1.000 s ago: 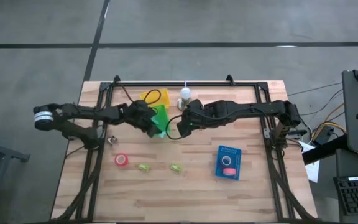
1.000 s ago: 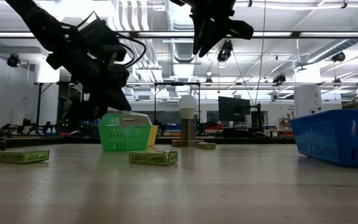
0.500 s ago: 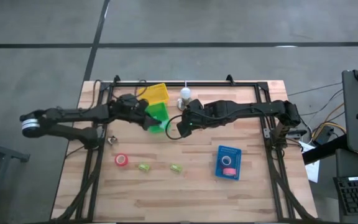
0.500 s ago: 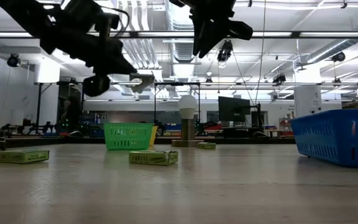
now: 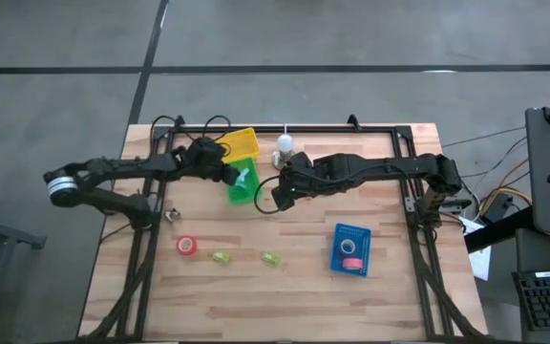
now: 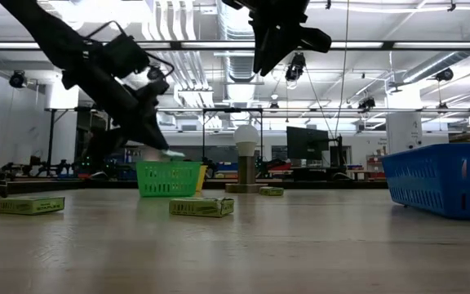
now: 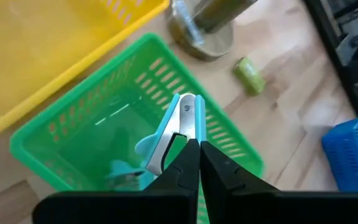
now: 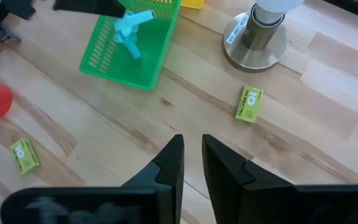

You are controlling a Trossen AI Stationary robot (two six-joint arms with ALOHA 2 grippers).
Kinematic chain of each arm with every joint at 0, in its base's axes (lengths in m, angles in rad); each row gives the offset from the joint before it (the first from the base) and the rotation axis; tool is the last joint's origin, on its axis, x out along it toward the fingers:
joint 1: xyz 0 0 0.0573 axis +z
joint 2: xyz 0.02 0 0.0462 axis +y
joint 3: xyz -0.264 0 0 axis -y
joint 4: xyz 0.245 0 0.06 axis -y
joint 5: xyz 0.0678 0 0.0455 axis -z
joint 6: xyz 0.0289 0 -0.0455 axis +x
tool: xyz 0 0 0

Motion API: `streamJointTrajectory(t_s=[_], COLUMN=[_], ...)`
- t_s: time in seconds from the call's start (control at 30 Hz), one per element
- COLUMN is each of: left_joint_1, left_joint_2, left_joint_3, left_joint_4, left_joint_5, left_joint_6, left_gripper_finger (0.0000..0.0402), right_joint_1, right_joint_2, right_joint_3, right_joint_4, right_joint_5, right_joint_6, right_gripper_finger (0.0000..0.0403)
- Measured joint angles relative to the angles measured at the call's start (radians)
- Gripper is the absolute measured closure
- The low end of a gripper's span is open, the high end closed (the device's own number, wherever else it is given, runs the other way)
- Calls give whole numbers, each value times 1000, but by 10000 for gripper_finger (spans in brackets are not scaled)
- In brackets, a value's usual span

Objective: Pick and place Stapler, Stapler remover, tape
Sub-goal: Put the light blue staple remover into the green bin, then put the dark gray staple remover into the green bin

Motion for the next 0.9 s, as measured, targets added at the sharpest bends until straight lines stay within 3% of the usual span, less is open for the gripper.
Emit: streamJointTrajectory(t_s=[0.3,0.53,0.7,0.83,0.9], left_joint_1=[5,5,3,-18,-37], left_joint_2=[27,-10,-68,-144,-197], left_joint_3=[0,0,0,0,0], left_joint_4=[53,-17,-37,-117,-191], left_joint_5=[-16,9,284,546,620], left_joint_6=[25,63,42,28,28], left_gripper_finger=[381,317,273,265,267], right_joint_1=[0,0,0,0,0], right_joint_2=[0,0,0,0,0], right_joint_3=[0,0,0,0,0], right_joint_4=[0,1,3,4,4], right_joint_5=[0,0,0,0,0], right_joint_6=[0,0,4,1,1], right_gripper_finger=[351,351,351,351,351])
